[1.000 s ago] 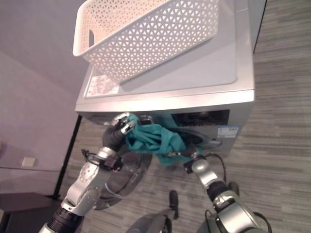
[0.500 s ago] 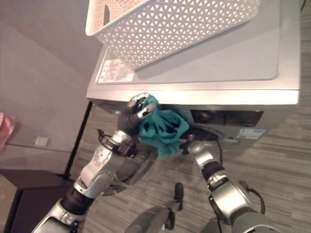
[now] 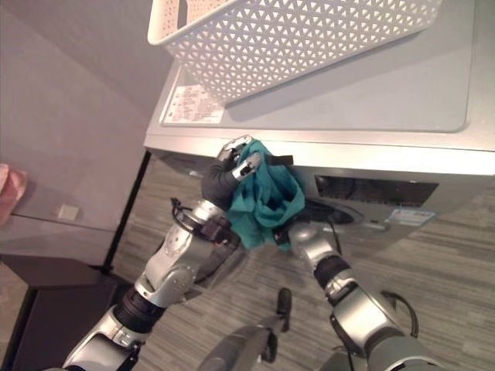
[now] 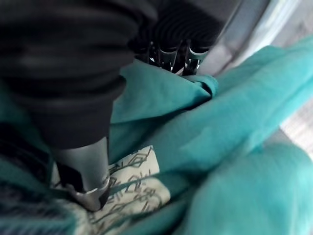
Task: Grab the laundry basket,head to the washer,open it,put in the laundry and shut it.
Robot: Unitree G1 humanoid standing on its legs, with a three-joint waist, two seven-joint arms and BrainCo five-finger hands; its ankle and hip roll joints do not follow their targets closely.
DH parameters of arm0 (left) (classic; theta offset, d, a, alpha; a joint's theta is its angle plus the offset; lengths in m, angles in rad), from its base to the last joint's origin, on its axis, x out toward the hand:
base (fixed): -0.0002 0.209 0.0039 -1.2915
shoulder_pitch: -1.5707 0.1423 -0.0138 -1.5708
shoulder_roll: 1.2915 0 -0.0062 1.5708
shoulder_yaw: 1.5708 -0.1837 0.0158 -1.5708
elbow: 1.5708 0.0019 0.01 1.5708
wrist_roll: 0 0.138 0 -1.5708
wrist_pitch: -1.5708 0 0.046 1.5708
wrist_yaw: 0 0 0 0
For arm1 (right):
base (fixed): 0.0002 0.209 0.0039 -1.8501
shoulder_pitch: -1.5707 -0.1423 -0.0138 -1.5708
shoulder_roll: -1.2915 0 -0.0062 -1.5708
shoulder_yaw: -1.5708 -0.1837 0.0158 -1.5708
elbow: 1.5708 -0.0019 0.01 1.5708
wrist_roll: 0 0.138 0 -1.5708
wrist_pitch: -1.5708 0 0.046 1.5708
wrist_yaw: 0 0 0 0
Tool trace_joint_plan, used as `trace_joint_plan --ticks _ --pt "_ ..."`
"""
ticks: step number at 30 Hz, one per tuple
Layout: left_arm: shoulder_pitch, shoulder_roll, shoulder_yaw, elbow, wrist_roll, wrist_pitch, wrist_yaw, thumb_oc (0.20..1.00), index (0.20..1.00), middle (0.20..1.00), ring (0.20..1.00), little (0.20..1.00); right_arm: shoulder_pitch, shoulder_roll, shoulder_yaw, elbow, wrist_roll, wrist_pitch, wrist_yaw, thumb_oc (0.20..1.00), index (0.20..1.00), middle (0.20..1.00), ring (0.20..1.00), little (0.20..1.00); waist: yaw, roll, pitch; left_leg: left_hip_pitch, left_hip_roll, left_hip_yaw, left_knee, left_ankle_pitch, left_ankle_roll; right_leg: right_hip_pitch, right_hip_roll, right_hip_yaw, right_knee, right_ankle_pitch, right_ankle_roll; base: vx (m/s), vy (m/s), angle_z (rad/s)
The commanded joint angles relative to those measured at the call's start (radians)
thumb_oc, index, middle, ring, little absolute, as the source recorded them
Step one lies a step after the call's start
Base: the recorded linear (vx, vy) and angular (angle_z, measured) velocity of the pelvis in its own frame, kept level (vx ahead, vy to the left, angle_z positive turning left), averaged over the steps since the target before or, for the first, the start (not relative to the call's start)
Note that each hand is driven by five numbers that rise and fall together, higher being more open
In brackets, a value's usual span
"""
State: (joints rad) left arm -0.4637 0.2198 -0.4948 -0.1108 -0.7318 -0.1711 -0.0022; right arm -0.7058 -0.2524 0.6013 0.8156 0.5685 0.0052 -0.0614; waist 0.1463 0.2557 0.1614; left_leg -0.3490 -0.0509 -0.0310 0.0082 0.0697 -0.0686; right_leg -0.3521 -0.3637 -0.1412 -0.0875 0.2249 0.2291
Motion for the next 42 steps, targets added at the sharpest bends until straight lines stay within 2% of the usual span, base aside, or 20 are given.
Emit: trace_joint_plan --ticks 1,4,6,10,11,12,13,21,25,26,29,30,31,37,41,42 --pt "-0.043 0.014 -0.034 -0.043 -0.011 -0.069 -0.005 0.200 0.200 0.200 0.200 0.200 -0.167 0.181 -0.010 -0.190 0.047 -0.182 0.116 1.000 1.000 1.000 1.000 1.000 0.020 -0.055 -0.030 -0.063 -0.025 0.003 0.149 -0.129 -0.016 -0.005 -0.040 0.028 0.031 -0.096 -0.018 0.02 -0.023 0.11" --pt "-0.037 0.017 -0.039 -0.030 -0.017 -0.066 -0.004 0.200 0.200 0.200 0.200 0.200 -0.141 0.188 -0.009 -0.193 0.085 -0.178 0.123 1.000 1.000 1.000 1.000 1.000 0.013 -0.070 -0.028 -0.056 -0.018 0.003 0.150 -0.135 -0.013 -0.001 -0.034 0.028 0.035 -0.100 -0.019 0.02 -0.034 0.01" --pt "-0.034 0.021 -0.037 -0.031 -0.015 -0.064 -0.001 0.200 0.200 0.200 0.200 0.200 -0.132 0.192 -0.010 -0.196 0.092 -0.180 0.119 0.200 0.200 0.200 0.200 0.200 0.009 -0.077 -0.027 -0.055 -0.015 0.005 0.151 -0.136 -0.012 -0.001 -0.031 0.029 0.036 -0.102 -0.019 0.01 -0.016 -0.01" --pt "-0.033 0.024 -0.033 -0.025 -0.011 -0.064 0.010 0.200 0.200 0.200 0.200 0.200 -0.130 0.205 -0.011 -0.203 0.078 -0.194 0.093 0.200 0.200 0.200 0.200 0.200 -0.003 -0.084 -0.022 -0.052 -0.010 0.006 0.152 -0.137 -0.011 -0.004 -0.025 0.038 0.045 -0.105 -0.023 0.00 -0.009 0.00" --pt "-0.034 0.026 -0.033 -0.024 -0.010 -0.063 0.011 0.228 0.228 0.228 0.228 0.228 -0.129 0.208 -0.011 -0.209 0.074 -0.193 0.089 0.200 0.200 0.200 0.200 0.200 -0.005 -0.084 -0.020 -0.051 -0.008 0.006 0.151 -0.137 -0.011 -0.006 -0.023 0.041 0.049 -0.107 -0.024 0.00 0.000 0.00" --pt "-0.034 0.029 -0.034 -0.022 -0.007 -0.060 0.013 0.853 0.853 0.853 0.853 0.853 -0.127 0.210 -0.010 -0.209 0.069 -0.193 0.086 0.200 0.200 0.200 0.200 0.200 -0.008 -0.085 -0.019 -0.052 -0.006 0.006 0.153 -0.137 -0.011 -0.007 -0.022 0.043 0.051 -0.108 -0.025 0.00 0.000 0.00" --pt "-0.032 0.032 -0.033 -0.023 -0.006 -0.058 0.013 1.000 1.000 1.000 1.000 1.000 -0.126 0.213 -0.004 -0.212 0.059 -0.192 0.084 0.200 0.200 0.200 0.200 0.200 -0.009 -0.084 -0.018 -0.050 -0.005 0.008 0.153 -0.138 -0.011 -0.008 -0.021 0.044 0.054 -0.109 -0.026 0.00 0.000 0.00" --pt "-0.053 0.076 -0.031 -0.029 0.009 -0.045 0.003 1.000 1.000 1.000 1.000 1.000 -0.099 0.219 -0.005 -0.229 0.076 -0.189 0.095 0.200 0.200 0.200 0.200 0.200 -0.014 -0.067 -0.006 -0.049 -0.005 0.014 0.155 -0.137 -0.013 -0.017 -0.021 0.052 0.070 -0.114 -0.024 0.00 0.000 0.00" --pt "-0.048 0.137 -0.017 -0.051 0.026 -0.045 -0.024 1.000 1.000 1.000 1.000 1.000 -0.069 0.200 -0.023 -0.251 0.082 -0.197 0.106 0.200 0.200 0.200 0.200 0.200 -0.012 -0.046 -0.003 -0.046 -0.006 0.017 0.152 -0.135 -0.015 -0.023 -0.022 0.058 0.078 -0.117 -0.023 0.00 0.000 0.00" --pt "-0.021 0.179 0.006 -0.081 0.036 -0.051 -0.043 1.000 1.000 1.000 1.000 1.000 -0.038 0.190 -0.030 -0.259 0.076 -0.200 0.114 0.200 0.200 0.200 0.200 0.200 -0.012 -0.038 0.000 -0.044 -0.006 0.020 0.151 -0.135 -0.016 -0.025 -0.022 0.062 0.081 -0.118 -0.023 0.00 0.000 0.00" --pt "0.052 0.250 0.046 -0.129 0.048 -0.061 -0.072 1.000 1.000 1.000 1.000 1.000 0.028 0.178 -0.038 -0.261 0.082 -0.198 0.140 0.200 0.200 0.200 0.200 0.200 -0.012 -0.030 0.004 -0.039 -0.003 0.026 0.147 -0.136 -0.016 -0.026 -0.021 0.066 0.081 -0.118 -0.021 0.00 0.000 0.00" --pt "0.054 0.251 0.047 -0.131 0.048 -0.061 -0.072 1.000 1.000 1.000 1.000 1.000 0.029 0.178 -0.037 -0.261 0.082 -0.198 0.140 0.200 0.200 0.200 0.200 0.200 -0.013 -0.031 0.003 -0.039 -0.003 0.026 0.147 -0.137 -0.016 -0.026 -0.021 0.066 0.082 -0.118 -0.021 0.00 0.000 0.00" --pt "0.113 0.299 0.079 -0.157 0.052 -0.062 -0.095 1.000 1.000 1.000 1.000 1.000 0.080 0.174 -0.036 -0.254 0.080 -0.194 0.159 0.200 0.200 0.200 0.200 0.200 -0.012 -0.025 0.007 -0.038 -0.002 0.031 0.147 -0.137 -0.016 -0.030 -0.020 0.068 0.083 -0.119 -0.020 0.00 0.000 0.00" --pt "0.326 0.445 0.215 -0.205 0.059 -0.075 -0.137 1.000 1.000 1.000 1.000 1.000 0.235 0.136 -0.045 -0.227 0.069 -0.177 0.208 0.200 0.200 0.200 0.200 0.200 -0.021 -0.020 0.021 -0.040 0.006 0.042 0.143 -0.131 -0.023 -0.041 -0.013 0.070 0.091 -0.116 -0.019 0.00 -0.010 -0.07" --pt "0.441 0.477 0.299 -0.219 0.065 -0.089 -0.142 1.000 1.000 1.000 1.000 1.000 0.312 0.120 -0.071 -0.199 0.064 -0.170 0.224 0.200 0.200 0.200 0.200 0.200 -0.024 -0.017 0.032 -0.046 0.010 0.046 0.135 -0.123 -0.026 -0.052 -0.009 0.068 0.094 -0.114 -0.020 -0.01 -0.006 -0.02" --pt "0.503 0.480 0.350 -0.225 0.081 -0.102 -0.139 1.000 1.000 1.000 1.000 1.000 0.354 0.114 -0.094 -0.191 0.073 -0.171 0.231 0.200 0.200 0.200 0.200 0.200 -0.025 -0.014 0.041 -0.050 0.013 0.048 0.130 -0.118 -0.028 -0.061 -0.005 0.064 0.096 -0.113 -0.020 -0.03 -0.016 -0.01"
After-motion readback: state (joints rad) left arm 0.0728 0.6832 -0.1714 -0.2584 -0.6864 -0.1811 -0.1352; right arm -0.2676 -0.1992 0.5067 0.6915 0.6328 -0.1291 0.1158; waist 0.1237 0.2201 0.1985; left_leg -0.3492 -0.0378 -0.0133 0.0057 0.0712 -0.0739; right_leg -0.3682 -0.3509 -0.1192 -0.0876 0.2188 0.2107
